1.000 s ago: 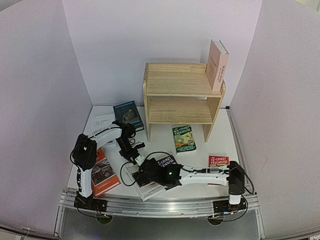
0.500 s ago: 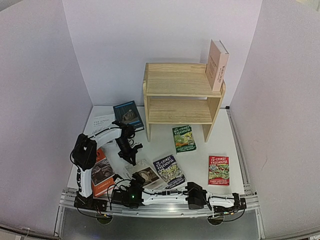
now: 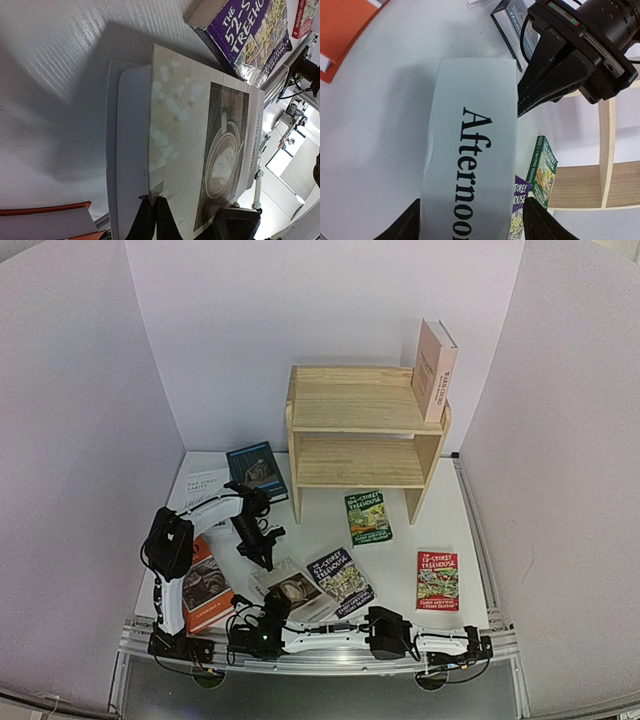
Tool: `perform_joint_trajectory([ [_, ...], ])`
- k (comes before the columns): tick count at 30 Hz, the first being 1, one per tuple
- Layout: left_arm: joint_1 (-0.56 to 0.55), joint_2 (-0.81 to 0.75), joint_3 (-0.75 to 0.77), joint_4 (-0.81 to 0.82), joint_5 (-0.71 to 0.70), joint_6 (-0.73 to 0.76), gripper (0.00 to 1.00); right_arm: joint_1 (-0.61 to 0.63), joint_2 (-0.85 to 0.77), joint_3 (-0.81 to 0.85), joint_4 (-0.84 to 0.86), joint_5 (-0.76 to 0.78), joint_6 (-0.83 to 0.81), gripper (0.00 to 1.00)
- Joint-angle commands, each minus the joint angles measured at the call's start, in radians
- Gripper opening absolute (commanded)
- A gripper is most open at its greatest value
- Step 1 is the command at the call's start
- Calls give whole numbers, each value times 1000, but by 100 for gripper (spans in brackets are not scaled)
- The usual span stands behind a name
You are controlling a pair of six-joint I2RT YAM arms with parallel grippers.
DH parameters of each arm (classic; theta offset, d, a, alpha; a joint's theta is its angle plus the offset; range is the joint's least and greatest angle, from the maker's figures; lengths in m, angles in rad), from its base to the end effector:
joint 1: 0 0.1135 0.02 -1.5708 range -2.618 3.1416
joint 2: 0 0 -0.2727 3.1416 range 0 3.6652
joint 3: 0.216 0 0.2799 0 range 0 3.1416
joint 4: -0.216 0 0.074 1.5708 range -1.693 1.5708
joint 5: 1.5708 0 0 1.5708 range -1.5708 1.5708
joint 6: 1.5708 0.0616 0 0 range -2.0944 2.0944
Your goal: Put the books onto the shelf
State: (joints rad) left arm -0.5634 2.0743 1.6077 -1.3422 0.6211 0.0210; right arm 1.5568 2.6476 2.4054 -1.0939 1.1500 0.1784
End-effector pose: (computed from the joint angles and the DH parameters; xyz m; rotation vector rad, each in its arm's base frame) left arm 0.3135 -0.2405 0.1623 -0.6677 -2.5736 0.7364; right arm 0.0641 0.5621 0.1390 -1.1755 1.6713 -0.6706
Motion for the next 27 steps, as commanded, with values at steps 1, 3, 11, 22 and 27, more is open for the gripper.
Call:
perform_joint_trajectory([
  [1, 9, -56, 5, -14, -11, -2, 0, -20, -26, -17, -75, 41, 55, 57],
  [3, 19, -73, 0, -19, 3, 4, 0, -25, -35, -20, -115, 44, 109, 46],
  [11, 59, -151, 42, -50, 103, 73, 64, -43, -170, -112, -161, 2, 323, 32],
  [22, 336, -356, 193, 9, 199, 115, 91, -147, -507, -383, 153, -511, 284, 23],
  [27, 434, -522, 68, 174, 211, 70, 93, -250, -685, -469, 419, -875, 220, 20],
])
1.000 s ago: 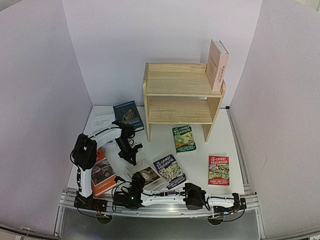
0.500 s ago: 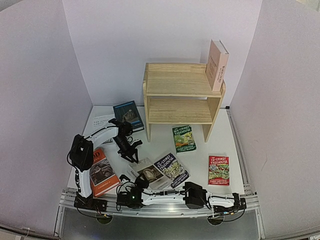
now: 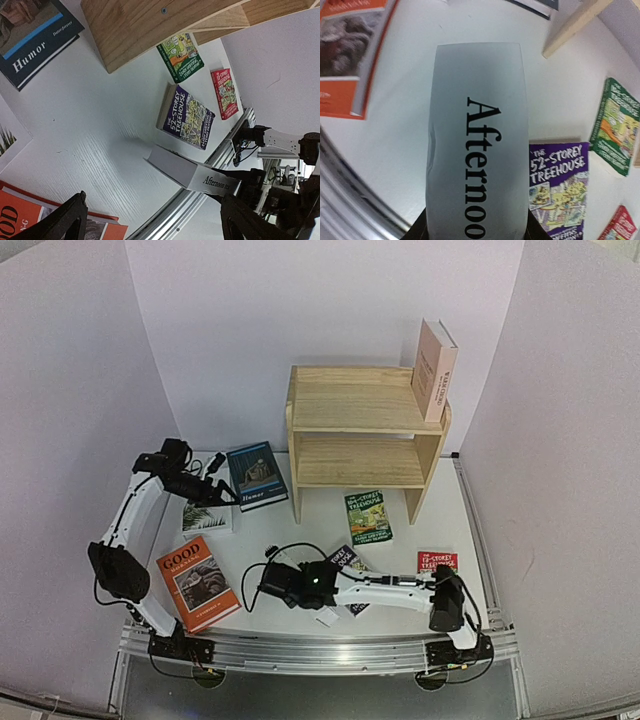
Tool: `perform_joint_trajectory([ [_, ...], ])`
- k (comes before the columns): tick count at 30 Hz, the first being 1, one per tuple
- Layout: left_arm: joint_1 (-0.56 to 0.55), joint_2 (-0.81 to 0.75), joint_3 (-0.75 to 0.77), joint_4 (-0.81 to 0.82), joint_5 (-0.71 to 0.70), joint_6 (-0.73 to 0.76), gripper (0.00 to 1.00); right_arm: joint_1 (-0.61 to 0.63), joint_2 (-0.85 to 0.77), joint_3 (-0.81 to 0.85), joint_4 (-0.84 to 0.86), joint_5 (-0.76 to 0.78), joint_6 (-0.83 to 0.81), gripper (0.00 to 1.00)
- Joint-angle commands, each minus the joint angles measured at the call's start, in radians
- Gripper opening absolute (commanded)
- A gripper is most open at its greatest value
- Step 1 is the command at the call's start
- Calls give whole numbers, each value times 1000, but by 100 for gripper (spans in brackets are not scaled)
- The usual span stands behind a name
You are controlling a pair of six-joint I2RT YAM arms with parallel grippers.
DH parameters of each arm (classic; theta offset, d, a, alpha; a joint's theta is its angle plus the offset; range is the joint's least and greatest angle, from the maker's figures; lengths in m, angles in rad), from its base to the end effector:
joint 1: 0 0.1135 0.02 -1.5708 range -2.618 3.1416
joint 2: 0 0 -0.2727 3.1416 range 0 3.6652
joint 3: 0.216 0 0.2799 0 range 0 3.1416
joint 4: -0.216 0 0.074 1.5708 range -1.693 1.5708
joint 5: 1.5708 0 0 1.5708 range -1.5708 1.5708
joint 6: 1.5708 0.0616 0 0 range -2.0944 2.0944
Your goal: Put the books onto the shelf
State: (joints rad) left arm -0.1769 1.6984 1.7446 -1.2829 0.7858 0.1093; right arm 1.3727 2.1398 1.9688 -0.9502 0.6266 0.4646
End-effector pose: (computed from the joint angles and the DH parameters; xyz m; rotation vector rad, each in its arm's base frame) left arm 0.3502 -0.1069 0.3455 0.5572 2.5776 -1.1047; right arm 0.1339 0.4835 0.2442 -0.8862 2.2182 -0.0354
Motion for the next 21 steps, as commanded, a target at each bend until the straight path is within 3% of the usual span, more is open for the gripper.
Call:
perform_joint_trajectory([
  [1, 68, -175, -83, 139, 60, -28, 93, -81, -200, -30, 307, -401, -76, 20],
  [8, 104, -230, -57, 145, 32, 4, 93, -147, -277, 201, 369, -533, -201, 20],
  [14, 104, -260, -84, 196, -4, -2, 93, -156, -278, 500, 440, -462, -404, 19],
  [17, 105, -282, -101, 222, -19, 6, 93, -158, -329, 487, 637, -349, -612, 18],
  [21, 104, -328, -152, 286, -52, -10, 94, -179, -407, 327, 1013, -215, -929, 12],
])
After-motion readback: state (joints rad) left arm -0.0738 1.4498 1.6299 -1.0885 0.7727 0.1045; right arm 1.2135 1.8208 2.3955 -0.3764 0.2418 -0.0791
